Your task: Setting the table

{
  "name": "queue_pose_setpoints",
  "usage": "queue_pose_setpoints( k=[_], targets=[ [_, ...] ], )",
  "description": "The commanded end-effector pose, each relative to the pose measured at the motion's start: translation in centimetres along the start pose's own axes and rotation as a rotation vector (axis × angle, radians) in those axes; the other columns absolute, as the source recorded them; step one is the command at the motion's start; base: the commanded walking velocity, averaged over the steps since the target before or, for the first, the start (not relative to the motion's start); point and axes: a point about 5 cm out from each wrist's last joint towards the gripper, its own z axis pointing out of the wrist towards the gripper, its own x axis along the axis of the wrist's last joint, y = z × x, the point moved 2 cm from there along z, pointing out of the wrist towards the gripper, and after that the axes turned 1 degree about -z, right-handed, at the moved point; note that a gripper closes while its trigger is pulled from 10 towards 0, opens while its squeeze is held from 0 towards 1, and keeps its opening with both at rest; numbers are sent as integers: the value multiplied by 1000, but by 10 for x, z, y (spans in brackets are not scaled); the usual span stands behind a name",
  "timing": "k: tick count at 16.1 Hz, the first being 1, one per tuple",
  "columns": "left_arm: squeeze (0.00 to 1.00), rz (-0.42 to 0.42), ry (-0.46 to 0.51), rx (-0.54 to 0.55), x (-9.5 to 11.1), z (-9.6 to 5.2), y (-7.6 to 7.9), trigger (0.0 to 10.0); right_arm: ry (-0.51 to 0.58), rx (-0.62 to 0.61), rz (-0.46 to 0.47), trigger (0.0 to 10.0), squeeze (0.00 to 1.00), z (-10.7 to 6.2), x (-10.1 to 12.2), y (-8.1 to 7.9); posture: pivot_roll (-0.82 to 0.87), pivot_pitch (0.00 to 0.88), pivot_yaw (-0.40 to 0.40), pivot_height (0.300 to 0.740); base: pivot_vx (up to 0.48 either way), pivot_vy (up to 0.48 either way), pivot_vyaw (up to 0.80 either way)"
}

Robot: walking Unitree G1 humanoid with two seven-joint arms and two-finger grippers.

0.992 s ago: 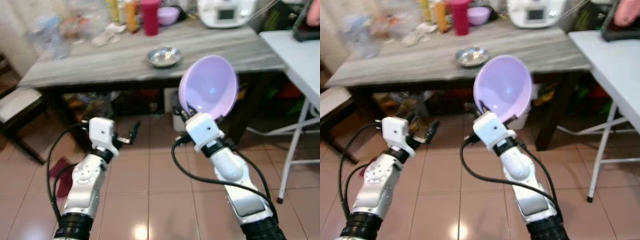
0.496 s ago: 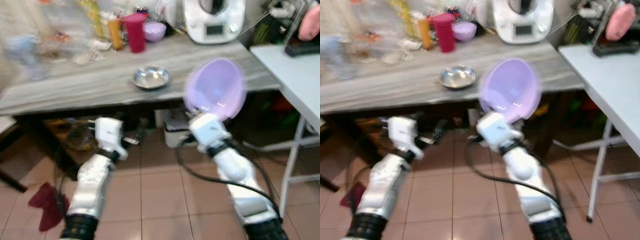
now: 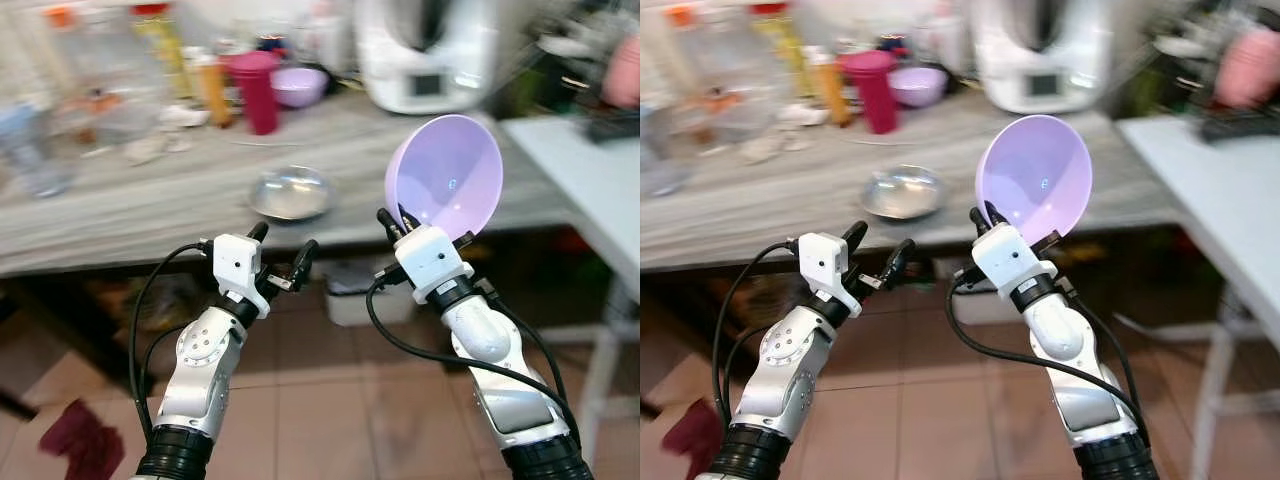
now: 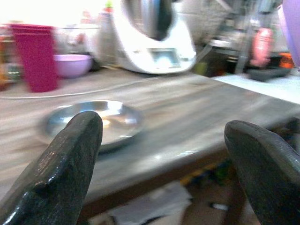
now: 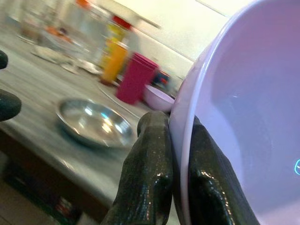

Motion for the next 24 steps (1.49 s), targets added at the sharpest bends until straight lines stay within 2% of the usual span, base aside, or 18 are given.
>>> queue_pose_setpoints(
  k=[1, 7, 13, 18, 20, 24],
  targets=[
    [0, 17, -1, 21, 3, -2, -8, 10000, 39, 17, 8, 10000, 0, 4, 9, -5, -227, 49, 69, 740, 480, 0, 0],
    [0, 25, 8, 17, 5, -1, -6, 10000, 40, 10, 8, 10000, 0, 5, 9, -4, -225, 44, 66, 740, 463, 0, 0],
    [0, 61, 28, 63, 12, -3, -13, 10000, 56, 17, 7, 10000, 0, 4, 11, -4, -221, 41, 63, 740, 344, 0, 0],
    [0, 100, 53, 71, 21, -20, -23, 10000, 81, 38, -13, 10000, 0, 5, 19, -7, -216, 42, 72, 740, 0, 0, 480],
    [0, 114, 17, 50, 17, -29, -27, 10000, 89, 39, -19, 10000, 0, 6, 21, -6, -214, 42, 73, 740, 0, 0, 494],
    [0, 117, -44, -58, 9, -39, -18, 10000, 84, 51, -14, 10000, 0, 5, 20, -8, -213, 47, 72, 740, 0, 0, 372]
  ],
)
